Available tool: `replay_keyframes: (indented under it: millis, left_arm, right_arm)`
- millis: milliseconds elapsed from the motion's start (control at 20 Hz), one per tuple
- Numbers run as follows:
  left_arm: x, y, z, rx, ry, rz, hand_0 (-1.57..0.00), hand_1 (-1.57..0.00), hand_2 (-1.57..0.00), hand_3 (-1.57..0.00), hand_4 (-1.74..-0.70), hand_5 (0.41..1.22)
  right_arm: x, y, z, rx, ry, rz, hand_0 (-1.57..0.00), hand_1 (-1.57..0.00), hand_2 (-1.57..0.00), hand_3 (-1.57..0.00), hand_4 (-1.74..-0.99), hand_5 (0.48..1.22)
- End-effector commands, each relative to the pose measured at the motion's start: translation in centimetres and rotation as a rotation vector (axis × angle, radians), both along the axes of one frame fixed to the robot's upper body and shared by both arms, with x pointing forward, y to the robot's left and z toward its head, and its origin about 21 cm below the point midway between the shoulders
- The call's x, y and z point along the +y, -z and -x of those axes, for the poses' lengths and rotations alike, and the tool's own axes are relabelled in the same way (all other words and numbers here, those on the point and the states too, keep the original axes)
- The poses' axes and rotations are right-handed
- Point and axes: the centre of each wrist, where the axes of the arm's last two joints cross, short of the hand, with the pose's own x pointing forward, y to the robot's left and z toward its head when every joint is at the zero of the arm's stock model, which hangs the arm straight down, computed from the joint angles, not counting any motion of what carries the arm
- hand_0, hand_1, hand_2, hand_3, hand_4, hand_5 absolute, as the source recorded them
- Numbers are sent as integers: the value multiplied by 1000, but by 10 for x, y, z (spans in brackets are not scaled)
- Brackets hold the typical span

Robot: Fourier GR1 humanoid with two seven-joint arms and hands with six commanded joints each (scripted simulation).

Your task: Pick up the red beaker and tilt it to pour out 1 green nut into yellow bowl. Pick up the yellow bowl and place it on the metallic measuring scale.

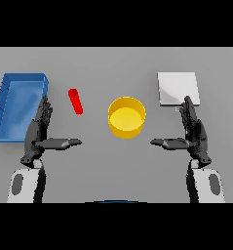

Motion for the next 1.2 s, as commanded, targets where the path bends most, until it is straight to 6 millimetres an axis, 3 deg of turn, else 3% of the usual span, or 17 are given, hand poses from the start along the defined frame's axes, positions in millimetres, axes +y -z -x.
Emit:
replay_keyframes:
  millis: [0,250,300,400,650,800,1150]
  left_arm:
    - [0,0,0,0,-1,0,1,1,1,1,-1151,599]
    - [1,-1,-1,3,0,0,1,1,1,1,-1151,599]
    - [5,-5,8,-27,31,-62,1,1,1,1,-1151,599]
    - [7,-9,17,-23,53,-130,1,1,1,1,-1158,599]
    - [0,-17,24,-8,82,-178,1,1,1,1,-1164,603]
    - [-6,-11,17,24,91,-204,1,1,1,1,-1163,604]
    - [-16,7,-27,21,106,-252,1,1,1,1,-1233,636]
  right_arm:
    - [0,0,1,-1,1,0,1,1,1,1,-1167,599]
    - [0,2,7,-4,-1,-1,1,1,1,1,-1167,599]
    - [-5,0,16,-81,2,161,1,1,1,1,-1167,599]
    - [1,1,30,-126,-10,297,1,1,1,1,-1162,594]
    - [3,-7,39,-119,0,328,1,1,1,1,-1183,596]
    - [7,-10,36,-109,-22,290,1,1,1,1,-1212,607]
    - [-3,-11,39,-129,-32,289,1,1,1,1,-1267,632]
